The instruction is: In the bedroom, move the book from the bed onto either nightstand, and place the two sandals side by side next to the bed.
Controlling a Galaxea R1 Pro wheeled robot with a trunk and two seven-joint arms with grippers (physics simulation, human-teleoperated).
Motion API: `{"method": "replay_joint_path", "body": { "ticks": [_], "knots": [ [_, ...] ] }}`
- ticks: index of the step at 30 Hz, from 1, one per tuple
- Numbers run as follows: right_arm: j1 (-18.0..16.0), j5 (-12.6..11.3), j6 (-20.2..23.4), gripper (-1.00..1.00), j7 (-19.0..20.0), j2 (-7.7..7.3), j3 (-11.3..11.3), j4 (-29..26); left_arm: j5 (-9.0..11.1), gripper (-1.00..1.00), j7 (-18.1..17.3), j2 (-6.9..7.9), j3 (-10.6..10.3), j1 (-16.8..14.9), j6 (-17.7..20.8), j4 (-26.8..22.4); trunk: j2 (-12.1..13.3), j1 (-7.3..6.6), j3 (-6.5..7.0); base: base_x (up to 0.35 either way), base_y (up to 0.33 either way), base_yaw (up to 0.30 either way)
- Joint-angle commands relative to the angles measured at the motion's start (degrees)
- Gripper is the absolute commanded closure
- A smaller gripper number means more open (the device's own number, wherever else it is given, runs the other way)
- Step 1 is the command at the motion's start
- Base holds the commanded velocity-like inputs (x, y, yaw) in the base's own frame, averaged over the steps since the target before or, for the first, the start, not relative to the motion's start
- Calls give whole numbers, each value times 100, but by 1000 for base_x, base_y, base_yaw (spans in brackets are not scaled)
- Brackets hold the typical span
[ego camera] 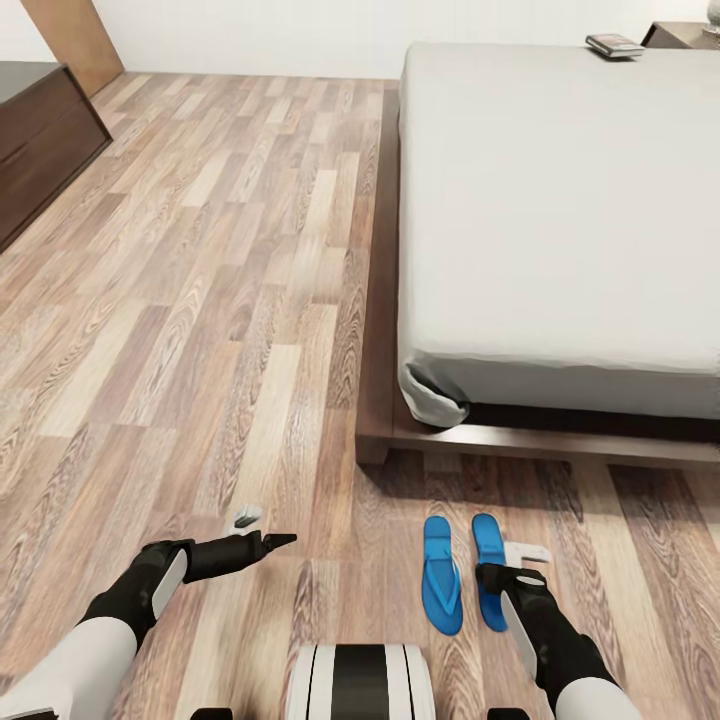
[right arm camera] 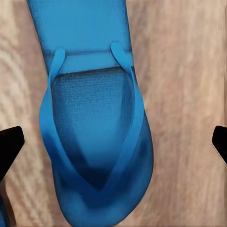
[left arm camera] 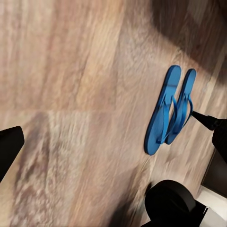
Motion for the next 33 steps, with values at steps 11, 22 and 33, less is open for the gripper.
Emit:
{"method": "replay_joint_path", "body": {
  "ticks": [11,22,33],
  "knots": [
    [-1,38,36,-100,13,15,-9,-23,22,-100,-8,-3,2,-2,39,4,14,-29,241,0,0,0],
    [-1,37,36,-100,22,15,-10,-24,22,-100,-8,-8,-1,-2,39,8,28,-57,485,0,0,0],
    [-1,4,34,-100,60,17,-17,-105,19,-100,-8,-9,-1,-2,39,10,43,-86,729,0,0,0]
  ]
}}
